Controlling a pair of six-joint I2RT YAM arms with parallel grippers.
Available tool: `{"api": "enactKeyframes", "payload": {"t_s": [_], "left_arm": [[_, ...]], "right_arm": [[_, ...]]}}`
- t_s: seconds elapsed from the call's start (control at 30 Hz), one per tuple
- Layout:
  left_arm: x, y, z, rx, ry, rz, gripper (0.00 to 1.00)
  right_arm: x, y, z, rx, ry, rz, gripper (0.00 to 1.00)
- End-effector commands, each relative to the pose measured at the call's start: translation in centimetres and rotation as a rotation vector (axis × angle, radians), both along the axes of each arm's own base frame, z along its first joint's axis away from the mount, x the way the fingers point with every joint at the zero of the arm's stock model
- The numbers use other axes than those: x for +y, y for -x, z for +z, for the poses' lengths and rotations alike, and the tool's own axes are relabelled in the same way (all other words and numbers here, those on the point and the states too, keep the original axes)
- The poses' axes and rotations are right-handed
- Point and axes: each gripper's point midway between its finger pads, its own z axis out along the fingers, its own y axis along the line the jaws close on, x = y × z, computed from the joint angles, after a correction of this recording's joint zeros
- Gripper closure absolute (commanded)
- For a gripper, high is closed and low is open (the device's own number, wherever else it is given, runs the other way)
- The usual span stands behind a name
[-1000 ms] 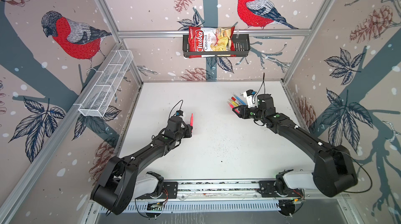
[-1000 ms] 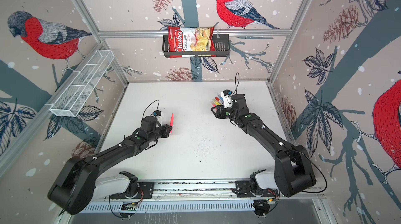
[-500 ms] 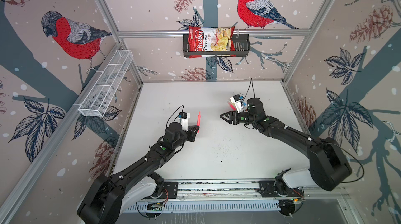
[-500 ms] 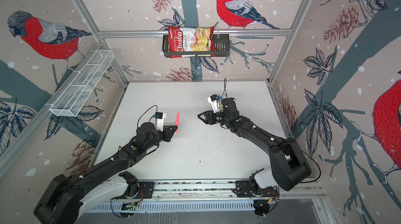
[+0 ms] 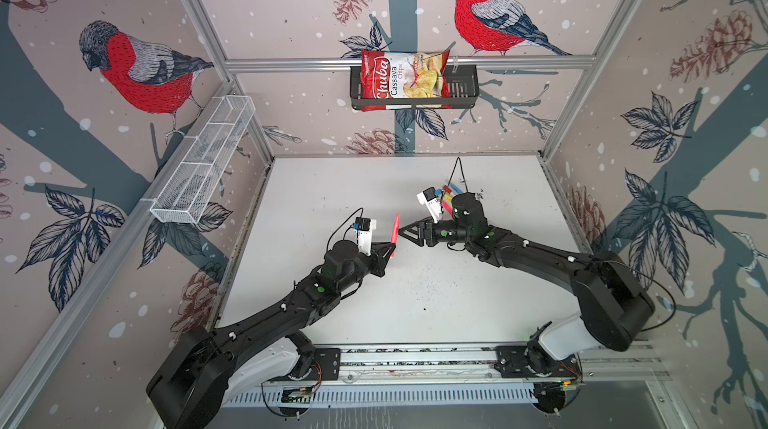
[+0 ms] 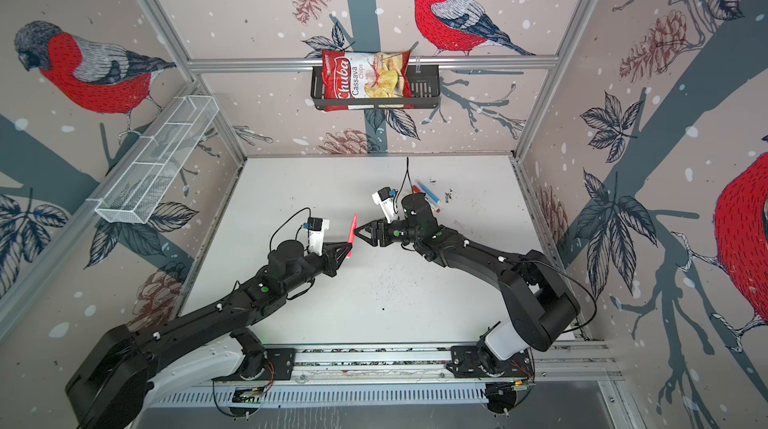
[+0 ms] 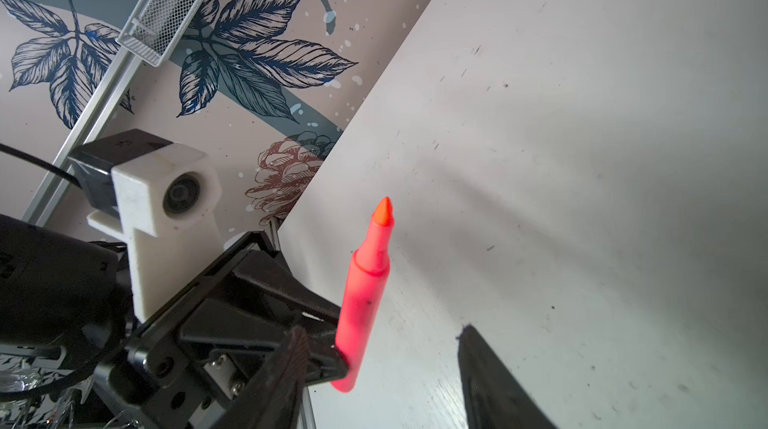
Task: Insert the pens into the pen caps
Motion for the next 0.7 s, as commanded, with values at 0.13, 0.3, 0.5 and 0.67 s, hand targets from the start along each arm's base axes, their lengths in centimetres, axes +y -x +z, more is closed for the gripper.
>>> {"api": "enactKeyframes", "payload": {"t_s": [0.13, 0.3, 0.5, 0.67], "left_arm": [[-1.3, -0.2, 2.5, -0.073, 0.05, -0.009, 0.92], [-1.6, 0.1, 2.4, -0.073, 0.046, -0.014, 0.92], [-1.8, 0.4, 2.4, -0.074, 0.046, -0.029, 0.92], [-2.4, 0.7, 2.4, -0.074, 0.039, -0.067, 0.7]], "right_arm": [[1.2, 0.3, 1.3, -0.013, -0.051, 0.02, 0.44], [1.6, 0.6, 1.2, -0.009, -0.051, 0.035, 0.52], [1.6, 0.8, 1.3, -0.016, -0.049, 0.04, 0.81], [1.4, 1.0, 1.6, -0.028, -0.046, 0.044, 0.86]]}}
